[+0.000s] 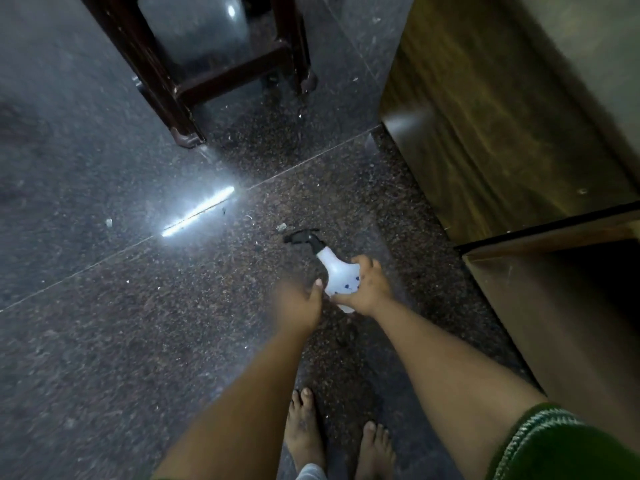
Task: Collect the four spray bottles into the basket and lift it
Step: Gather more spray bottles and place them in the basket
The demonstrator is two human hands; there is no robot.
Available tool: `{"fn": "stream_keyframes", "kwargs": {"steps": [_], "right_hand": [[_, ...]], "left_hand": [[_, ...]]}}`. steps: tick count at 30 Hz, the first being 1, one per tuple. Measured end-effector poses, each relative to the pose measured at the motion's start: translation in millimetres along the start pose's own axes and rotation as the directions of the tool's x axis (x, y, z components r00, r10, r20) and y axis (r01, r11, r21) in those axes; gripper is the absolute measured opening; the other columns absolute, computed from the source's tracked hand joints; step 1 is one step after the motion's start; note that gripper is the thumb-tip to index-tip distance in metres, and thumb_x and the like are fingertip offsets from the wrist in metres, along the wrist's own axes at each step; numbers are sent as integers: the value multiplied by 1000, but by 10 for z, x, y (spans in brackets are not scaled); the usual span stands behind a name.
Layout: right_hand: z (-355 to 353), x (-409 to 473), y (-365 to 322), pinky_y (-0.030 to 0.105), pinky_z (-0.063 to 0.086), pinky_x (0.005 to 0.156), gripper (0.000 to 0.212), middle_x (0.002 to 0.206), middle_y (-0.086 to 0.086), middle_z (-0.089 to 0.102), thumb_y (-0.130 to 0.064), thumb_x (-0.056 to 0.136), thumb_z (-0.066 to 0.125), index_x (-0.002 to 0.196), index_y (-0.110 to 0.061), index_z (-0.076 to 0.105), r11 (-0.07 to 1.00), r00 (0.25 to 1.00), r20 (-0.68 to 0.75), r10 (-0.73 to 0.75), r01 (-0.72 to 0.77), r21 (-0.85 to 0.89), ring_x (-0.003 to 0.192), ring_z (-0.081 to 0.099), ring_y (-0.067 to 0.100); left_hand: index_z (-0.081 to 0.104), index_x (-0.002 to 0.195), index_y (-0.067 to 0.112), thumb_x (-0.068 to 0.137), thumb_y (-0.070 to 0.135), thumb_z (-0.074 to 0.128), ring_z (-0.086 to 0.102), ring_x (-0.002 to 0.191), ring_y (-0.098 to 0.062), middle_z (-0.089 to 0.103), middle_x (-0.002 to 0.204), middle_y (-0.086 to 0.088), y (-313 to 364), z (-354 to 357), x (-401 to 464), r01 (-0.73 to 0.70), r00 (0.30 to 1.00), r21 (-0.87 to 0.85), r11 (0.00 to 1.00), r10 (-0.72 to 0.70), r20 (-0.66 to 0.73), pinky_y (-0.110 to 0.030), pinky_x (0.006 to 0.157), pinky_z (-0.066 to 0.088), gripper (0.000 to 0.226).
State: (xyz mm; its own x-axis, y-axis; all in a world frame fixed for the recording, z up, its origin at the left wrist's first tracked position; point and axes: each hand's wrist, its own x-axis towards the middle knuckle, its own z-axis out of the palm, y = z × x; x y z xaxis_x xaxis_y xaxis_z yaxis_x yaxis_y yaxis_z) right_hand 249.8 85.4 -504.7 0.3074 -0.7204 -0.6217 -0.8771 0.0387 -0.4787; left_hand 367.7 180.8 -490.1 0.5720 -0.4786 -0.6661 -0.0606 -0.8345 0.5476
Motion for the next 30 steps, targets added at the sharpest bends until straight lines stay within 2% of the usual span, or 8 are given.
{"fn": "stream_keyframes", "kwargs": {"steps": [4,7,12,16,19,23,27,30], "right_hand": [[-472,-433,-381,21,40,56,76,120,6,41,-37,59,84,119,-22,40,976,997,-53,53,-40,215,90,49,19],[-881,-721,-609,23,43,56,71,119,5,42,-26,62,82,119,-24,39,924,997,-24,69,-55,378,96,54,23],[-1601,-1120,-881,31,45,67,33,112,11,56,-8,81,53,111,-20,50,523,986,87,141,-149,839,90,55,21],[-2152,-1486,-1120,37,43,79,27,105,10,60,-19,89,47,115,-16,55,456,991,58,124,-109,883,95,57,24],[-2524,-1804,-1211,41,47,83,33,112,13,62,-24,90,51,122,-16,54,473,996,32,85,-69,878,100,60,28],[-2984,-2189,-1170,50,46,97,39,121,13,63,-26,92,52,131,-23,52,429,997,-63,37,41,902,111,60,31],[-3321,-2517,-968,49,53,91,36,115,9,67,-33,87,63,122,-25,59,352,982,-180,51,151,924,107,64,28],[-3631,-2751,-751,48,56,85,35,108,6,71,-38,73,74,105,-27,67,307,965,-234,118,189,933,101,68,28]], "left_hand": [[42,125,14,85,53,60,59,107,-25,53,121,-8,677,-163,-449,39,978,-251,967,14,209,-44,91,52,59],[38,121,25,84,40,69,64,104,-32,58,122,-14,1178,-342,-699,127,941,-407,905,20,339,-55,89,53,51],[35,134,20,76,42,74,62,105,-31,56,122,-11,1770,-679,-971,81,942,-312,946,29,335,-55,92,51,73],[29,127,17,70,39,80,62,101,-27,55,117,-9,2168,-898,-1239,45,943,-302,952,59,327,-51,88,54,79],[35,122,19,74,42,75,60,93,-22,55,113,-7,2479,-1009,-1532,-22,911,-249,968,122,393,-38,68,53,66],[48,121,21,81,35,69,60,93,-25,59,117,-12,2901,-1135,-2000,-150,825,-246,958,258,503,-37,73,49,47],[45,124,28,57,40,86,60,105,-21,56,118,-4,3183,-1070,-2432,-340,672,-204,918,389,630,-36,82,55,80],[42,124,29,41,54,86,49,112,-15,40,117,2,3391,-770,-2720,-588,614,-84,804,512,600,-28,92,49,98]]}}
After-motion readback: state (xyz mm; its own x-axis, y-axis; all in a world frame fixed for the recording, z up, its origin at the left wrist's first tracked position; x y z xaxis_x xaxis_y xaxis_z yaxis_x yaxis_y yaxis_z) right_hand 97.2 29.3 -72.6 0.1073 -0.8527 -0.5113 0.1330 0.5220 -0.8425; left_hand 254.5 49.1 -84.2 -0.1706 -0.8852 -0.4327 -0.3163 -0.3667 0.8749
